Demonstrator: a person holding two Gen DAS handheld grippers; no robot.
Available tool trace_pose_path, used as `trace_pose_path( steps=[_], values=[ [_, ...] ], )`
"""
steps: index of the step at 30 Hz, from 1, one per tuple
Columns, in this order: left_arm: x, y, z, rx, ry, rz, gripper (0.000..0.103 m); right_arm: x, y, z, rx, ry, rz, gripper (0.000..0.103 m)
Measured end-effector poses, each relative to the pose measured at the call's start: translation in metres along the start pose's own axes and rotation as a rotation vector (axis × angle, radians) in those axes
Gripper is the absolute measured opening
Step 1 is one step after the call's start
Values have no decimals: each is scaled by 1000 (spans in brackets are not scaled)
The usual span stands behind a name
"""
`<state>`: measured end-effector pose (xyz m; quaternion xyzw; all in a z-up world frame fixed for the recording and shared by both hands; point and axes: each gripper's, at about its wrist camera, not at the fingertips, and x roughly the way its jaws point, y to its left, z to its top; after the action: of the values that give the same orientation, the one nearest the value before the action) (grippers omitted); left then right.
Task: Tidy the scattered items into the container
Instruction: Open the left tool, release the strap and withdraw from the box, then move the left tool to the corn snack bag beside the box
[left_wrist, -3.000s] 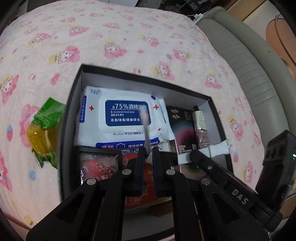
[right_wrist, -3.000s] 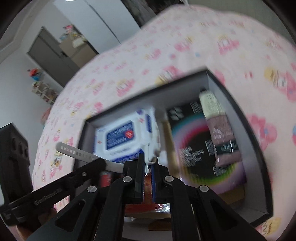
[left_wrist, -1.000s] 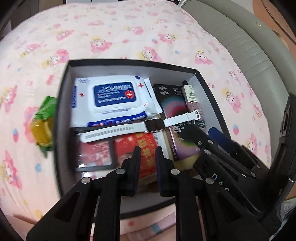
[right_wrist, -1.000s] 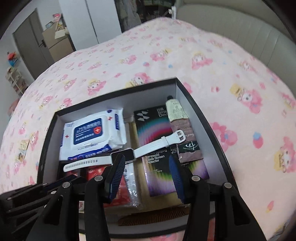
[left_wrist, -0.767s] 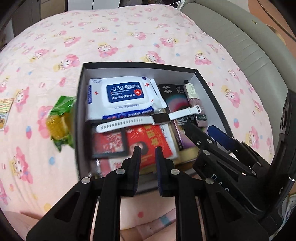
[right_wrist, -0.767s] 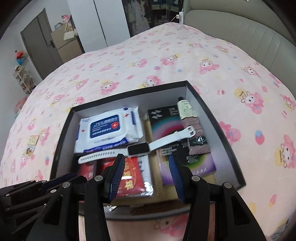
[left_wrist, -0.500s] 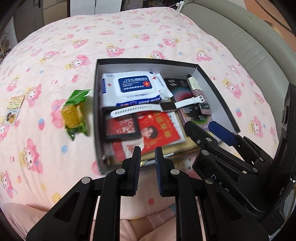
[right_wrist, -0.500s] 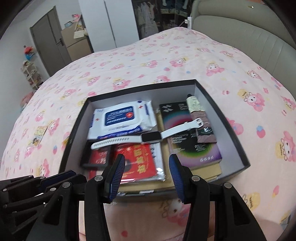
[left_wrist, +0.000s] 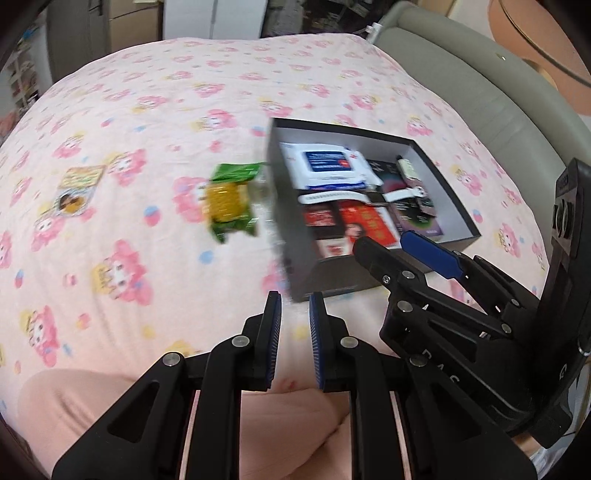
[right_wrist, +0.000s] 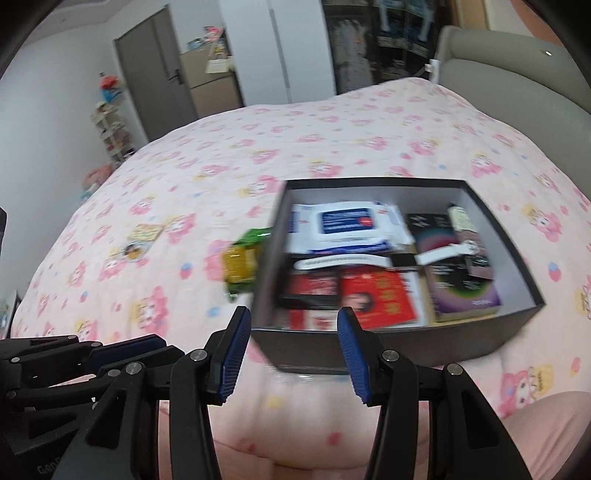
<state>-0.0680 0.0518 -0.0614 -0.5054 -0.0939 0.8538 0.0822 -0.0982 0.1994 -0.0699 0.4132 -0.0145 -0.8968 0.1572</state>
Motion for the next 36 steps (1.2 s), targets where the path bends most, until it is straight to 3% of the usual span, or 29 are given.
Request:
trace_pose_path(
  steps=[6, 9, 12, 25, 28, 32, 36],
  values=[
    [-6, 62, -3, -160, -27, 51, 14, 29, 51, 3, -62, 55, 79, 46],
    [-11, 80, -1, -170, -55, 80, 16, 51, 68, 16, -88, 80, 119, 46],
    [-3, 102, 5, -211, -42, 57, 16, 73, 86, 29, -112, 105, 156, 46],
    [111, 169, 90, -382, 124, -74, 17, 163, 82, 46, 0, 241, -7, 46],
    [134, 170, 101, -401, 166, -137, 17, 175, 84, 49, -2, 247, -40, 47],
    [163, 170, 115, -421, 225, -222, 25, 179, 84, 46, -14, 232, -45, 47],
    [181, 169, 109, -416, 267, -247, 25, 192, 84, 45, -19, 230, -79, 49]
  ],
)
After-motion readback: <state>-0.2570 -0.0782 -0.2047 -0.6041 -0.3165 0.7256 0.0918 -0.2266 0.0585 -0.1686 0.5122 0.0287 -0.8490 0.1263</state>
